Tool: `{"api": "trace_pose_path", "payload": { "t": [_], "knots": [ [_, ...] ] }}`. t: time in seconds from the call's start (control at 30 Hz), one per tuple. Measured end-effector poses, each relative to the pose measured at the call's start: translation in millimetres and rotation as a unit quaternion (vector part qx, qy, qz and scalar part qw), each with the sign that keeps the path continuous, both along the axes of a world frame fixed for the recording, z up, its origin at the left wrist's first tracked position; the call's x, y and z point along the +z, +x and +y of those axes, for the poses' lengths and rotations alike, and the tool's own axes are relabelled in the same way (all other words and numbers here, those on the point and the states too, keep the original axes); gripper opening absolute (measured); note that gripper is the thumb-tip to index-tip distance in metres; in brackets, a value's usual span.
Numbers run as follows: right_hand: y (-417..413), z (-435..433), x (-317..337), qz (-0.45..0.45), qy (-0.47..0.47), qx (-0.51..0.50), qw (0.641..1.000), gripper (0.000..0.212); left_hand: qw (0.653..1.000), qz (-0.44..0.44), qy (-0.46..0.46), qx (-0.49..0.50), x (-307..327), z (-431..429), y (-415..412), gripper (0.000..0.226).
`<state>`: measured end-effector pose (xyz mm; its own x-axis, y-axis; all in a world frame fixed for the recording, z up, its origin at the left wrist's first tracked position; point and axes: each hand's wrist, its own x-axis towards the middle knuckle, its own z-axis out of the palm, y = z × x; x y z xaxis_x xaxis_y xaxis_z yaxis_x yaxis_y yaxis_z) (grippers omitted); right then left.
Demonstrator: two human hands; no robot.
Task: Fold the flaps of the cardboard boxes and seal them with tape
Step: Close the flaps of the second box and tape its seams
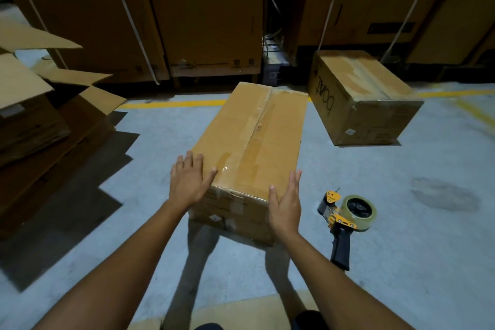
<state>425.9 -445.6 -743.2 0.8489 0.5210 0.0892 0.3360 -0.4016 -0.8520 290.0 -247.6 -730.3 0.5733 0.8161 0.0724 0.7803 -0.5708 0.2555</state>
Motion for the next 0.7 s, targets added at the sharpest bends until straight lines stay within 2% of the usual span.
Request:
{"api": "trace_pose_path", "payload": {
  "t": [0.13, 0.23, 0.3, 0.37, 0.43, 0.5, 0.6, 0.7],
  "knots": [
    [-4.5, 3.6, 3.2, 0.157, 0.043, -0.072, 0.984, 0.089, 0.968, -0.169, -0.055, 0.174, -1.5, -11.6, 19.4, 0.065],
    [-6.1, 3.0, 13.4, 0.265, 0.038, -0.108, 0.957, 0.08, 0.933, -0.261, -0.091, 0.229, 5.1, -18.4, 22.8, 0.08],
    [-0.1, 4.8, 25.1, 0.357, 0.038, -0.11, 0.927, 0.077, 0.89, -0.307, -0.176, 0.286, 10.0, -14.3, 18.2, 0.092],
    [5.9, 3.2, 36.5, 0.441, 0.044, -0.096, 0.891, 0.077, 0.856, -0.317, -0.261, 0.314, 15.1, -7.6, 10.6, 0.08],
    [9.8, -4.9, 44.5, 0.452, 0.048, -0.077, 0.887, 0.073, 0.861, -0.312, -0.287, 0.28, 25.2, -8.9, 2.8, 0.059],
    [15.3, -15.0, 57.1, 0.435, 0.062, -0.064, 0.896, 0.072, 0.877, -0.318, -0.266, 0.242, 40.0, -19.2, -2.2, 0.046],
    [27.4, -29.0, 94.0, 0.427, 0.069, -0.073, 0.899, 0.07, 0.881, -0.339, -0.263, 0.202, 77.2, -40.9, -2.8, 0.046],
    [37.6, -43.7, 147.2, 0.418, 0.077, -0.078, 0.902, 0.049, 0.858, -0.373, -0.299, 0.187, 119.6, -62.5, -2.9, 0.046]
  ]
}}
